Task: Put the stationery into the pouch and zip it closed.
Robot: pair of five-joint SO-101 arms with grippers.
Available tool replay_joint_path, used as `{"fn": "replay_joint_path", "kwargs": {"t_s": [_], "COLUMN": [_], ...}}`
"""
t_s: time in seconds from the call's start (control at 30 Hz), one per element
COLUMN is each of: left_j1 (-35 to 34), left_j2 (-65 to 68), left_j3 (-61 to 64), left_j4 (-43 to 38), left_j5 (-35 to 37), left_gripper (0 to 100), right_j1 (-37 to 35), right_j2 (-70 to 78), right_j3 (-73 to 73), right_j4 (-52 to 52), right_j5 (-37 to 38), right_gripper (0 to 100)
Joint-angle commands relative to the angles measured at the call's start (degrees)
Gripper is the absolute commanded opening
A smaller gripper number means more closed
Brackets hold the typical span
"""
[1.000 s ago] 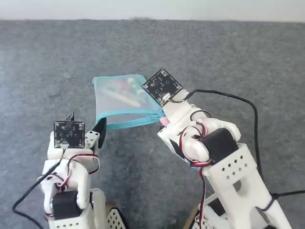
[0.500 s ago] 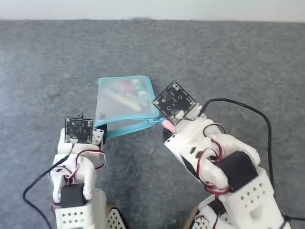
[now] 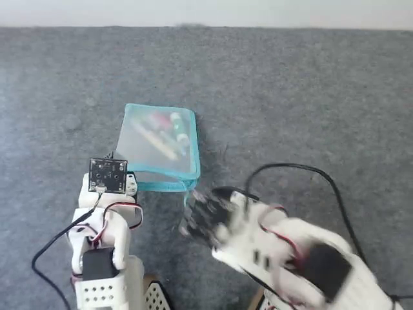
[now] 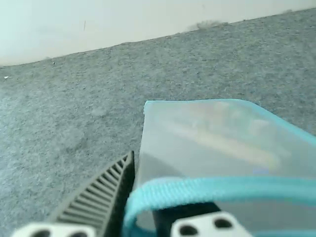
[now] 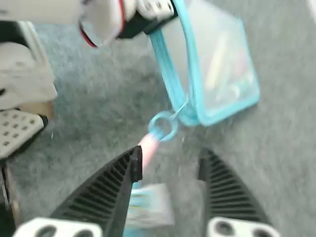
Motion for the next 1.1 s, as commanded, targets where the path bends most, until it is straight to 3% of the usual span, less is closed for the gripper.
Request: {"fn": "replay_joint_path", "kwargs": {"t_s": [0.0, 0.17, 0.3, 0.5, 0.63, 0.87, 1.07], "left_j1": [0.18, 0.18, 1.05, 3.87, 3.96, 3.96, 3.87], "left_j2": [-1.05, -0.79, -0.70, -0.70, -0.70, -0.70, -0.70], "left_j3": [-0.75, -2.15, -7.60, -9.98, -9.89, -9.89, -9.89], "left_j4": [-1.85, -1.32, 3.34, 6.33, 6.33, 5.98, 5.89], "left_j5": [0.53, 1.05, 2.90, 2.81, 2.73, 2.64, 2.64], "left_gripper": [1, 1, 1, 1, 1, 1, 1], "right_j1": [-0.92, 4.53, 11.47, 12.00, 11.82, 11.12, 10.86], "right_j2": [-8.75, -10.59, -4.79, 3.91, 6.90, 10.15, 6.99], "right_j3": [-0.09, 5.54, 19.87, 28.84, 31.65, 31.74, 31.56], "right_j4": [2.24, -0.40, -19.38, -40.57, -48.57, -48.66, -31.78], "right_j5": [2.37, 2.46, 6.68, 12.92, 14.86, 18.46, 24.00], "right_gripper": [24.1, 24.2, 24.3, 24.3, 24.2, 24.1, 24.1]}}
